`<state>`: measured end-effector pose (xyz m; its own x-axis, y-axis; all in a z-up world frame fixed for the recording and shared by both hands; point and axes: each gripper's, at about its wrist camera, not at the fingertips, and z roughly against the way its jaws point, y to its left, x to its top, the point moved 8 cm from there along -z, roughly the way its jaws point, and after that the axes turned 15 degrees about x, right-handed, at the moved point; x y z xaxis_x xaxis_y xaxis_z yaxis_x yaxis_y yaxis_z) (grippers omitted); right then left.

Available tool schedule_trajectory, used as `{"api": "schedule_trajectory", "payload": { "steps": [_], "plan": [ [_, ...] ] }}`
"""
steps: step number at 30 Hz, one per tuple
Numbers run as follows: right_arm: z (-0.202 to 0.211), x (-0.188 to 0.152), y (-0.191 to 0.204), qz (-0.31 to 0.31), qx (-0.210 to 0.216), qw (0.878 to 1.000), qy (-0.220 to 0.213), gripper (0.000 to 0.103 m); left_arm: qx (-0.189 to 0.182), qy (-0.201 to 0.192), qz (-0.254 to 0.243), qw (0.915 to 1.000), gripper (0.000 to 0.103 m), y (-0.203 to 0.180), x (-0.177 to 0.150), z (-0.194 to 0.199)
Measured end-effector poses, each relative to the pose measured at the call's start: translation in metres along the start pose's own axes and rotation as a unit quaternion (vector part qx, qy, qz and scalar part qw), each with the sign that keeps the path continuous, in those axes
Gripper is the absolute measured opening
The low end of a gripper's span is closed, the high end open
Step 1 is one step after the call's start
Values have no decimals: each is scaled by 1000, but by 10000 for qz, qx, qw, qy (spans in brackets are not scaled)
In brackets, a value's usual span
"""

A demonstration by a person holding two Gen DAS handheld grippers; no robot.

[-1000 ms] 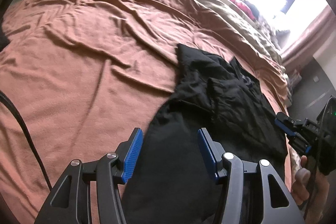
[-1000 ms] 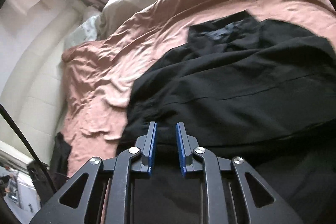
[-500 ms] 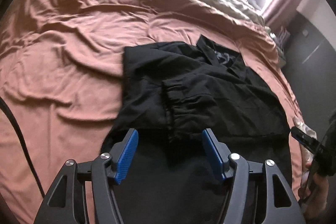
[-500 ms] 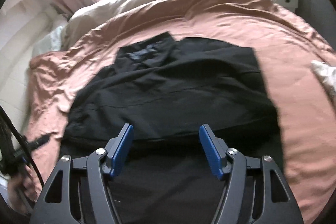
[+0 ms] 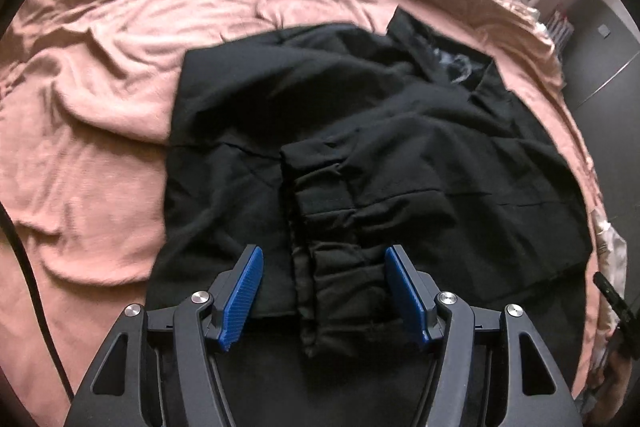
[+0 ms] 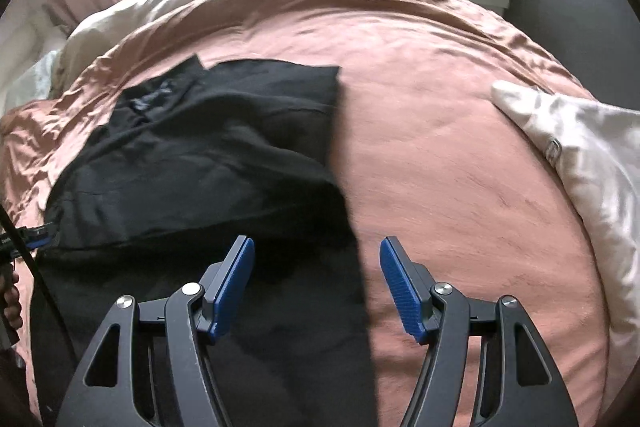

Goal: Fold large clothes

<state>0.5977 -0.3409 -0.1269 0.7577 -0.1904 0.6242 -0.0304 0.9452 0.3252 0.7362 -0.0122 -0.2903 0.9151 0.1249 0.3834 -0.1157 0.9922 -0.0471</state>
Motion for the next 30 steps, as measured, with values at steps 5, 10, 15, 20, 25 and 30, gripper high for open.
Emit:
{"api": "schedule_trajectory", "payload": {
  "steps": [5, 10, 15, 20, 25, 30],
  "plan": [
    [-18, -2, -16, -221, -147, 9995, 173, 64, 261, -143, -425, 9987, 55, -15, 6, -7],
    [-23, 6, -13, -269, 98, 9995, 143, 64, 741, -444, -798, 9931, 30, -16, 15, 2],
    [-6, 26, 5, -325, 837, 9955, -297, 64, 819, -868, -675, 9906, 21, -5, 35, 24],
    [-20, 49, 6, -389, 739, 9958, -385, 64, 726, -805, -611, 9922, 12, -4, 48, 22],
    [-55, 50, 10, -297, 321, 9990, -63, 64, 754, -628, -741, 9924, 14, -4, 38, 1],
    [-76, 31, -23, -392, -252, 9987, 191, 64, 657, -506, -726, 9939, 20, 2, 27, -16]
  ]
}}
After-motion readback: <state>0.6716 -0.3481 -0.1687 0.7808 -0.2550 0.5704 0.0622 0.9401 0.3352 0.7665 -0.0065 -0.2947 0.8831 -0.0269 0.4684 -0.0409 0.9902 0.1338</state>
